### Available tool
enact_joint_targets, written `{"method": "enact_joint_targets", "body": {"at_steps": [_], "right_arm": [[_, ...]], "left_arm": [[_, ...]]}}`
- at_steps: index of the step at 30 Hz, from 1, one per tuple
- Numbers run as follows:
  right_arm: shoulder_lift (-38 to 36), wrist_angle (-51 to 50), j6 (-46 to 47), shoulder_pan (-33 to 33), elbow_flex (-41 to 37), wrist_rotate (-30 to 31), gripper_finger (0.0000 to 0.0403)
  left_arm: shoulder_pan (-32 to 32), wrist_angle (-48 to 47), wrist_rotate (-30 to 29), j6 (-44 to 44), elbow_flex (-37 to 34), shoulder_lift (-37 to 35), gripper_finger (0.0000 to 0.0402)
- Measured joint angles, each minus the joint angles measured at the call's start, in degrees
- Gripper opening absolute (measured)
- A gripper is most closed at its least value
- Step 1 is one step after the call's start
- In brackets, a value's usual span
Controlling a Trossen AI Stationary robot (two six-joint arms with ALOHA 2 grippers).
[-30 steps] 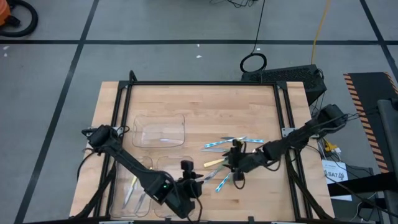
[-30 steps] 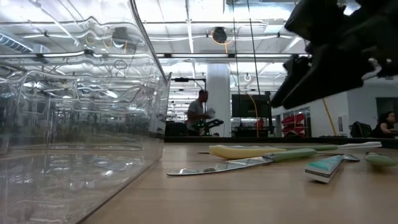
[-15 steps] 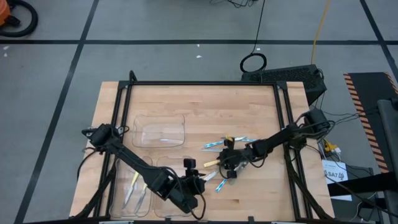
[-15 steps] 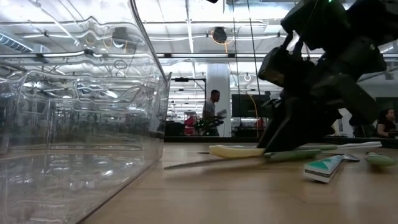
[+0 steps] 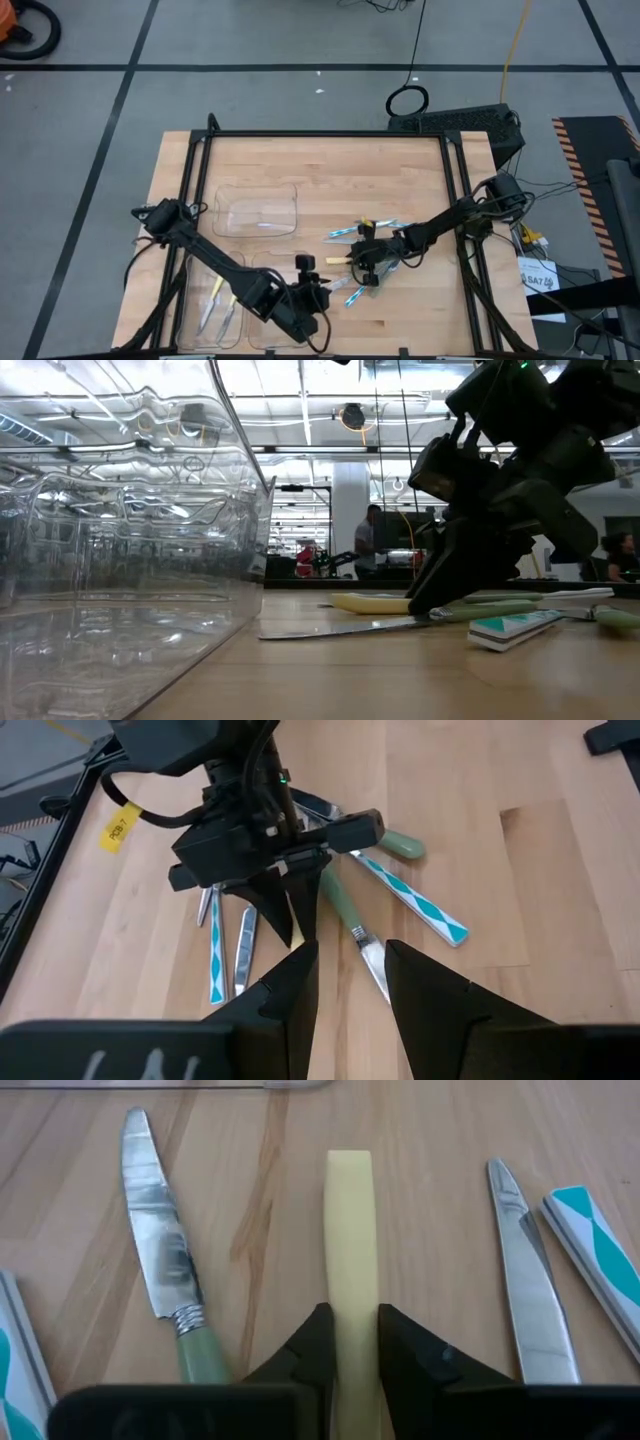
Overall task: Sort silverware by color (type)
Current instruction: Put the yellow table knife into the bottom left transparent bin
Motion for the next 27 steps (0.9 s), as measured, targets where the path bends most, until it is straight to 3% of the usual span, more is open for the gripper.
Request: {"method": "enact_joint_targets", "body": {"at_steps": [6, 11, 17, 27], "right_arm": [[-2.6, -0.8, 0.0, 0.8, -0.1, 0.0, 0.0051], [-9.4, -5.0, -0.6, 1.9, -0.4, 0.7, 0.0051], [-19.6, -13.0, -0.5, 5.0, -0.3, 7.7, 0.0051], [-36.0, -14.4, -2.1, 13.1, -0.3, 20.4, 0.0051]], "left_arm": [[0.3, 0.0, 0.0, -0.3, 0.0, 0.0, 0.0127], [0.2, 0.4, -0.1, -1.3, 0.0, 0.0, 0.0127], [0.3, 3.0, -0.9, -1.5, 0.0, 0.0, 0.0127], [0.2, 4.0, -2.7, -4.1, 0.0, 0.0, 0.0127]]}}
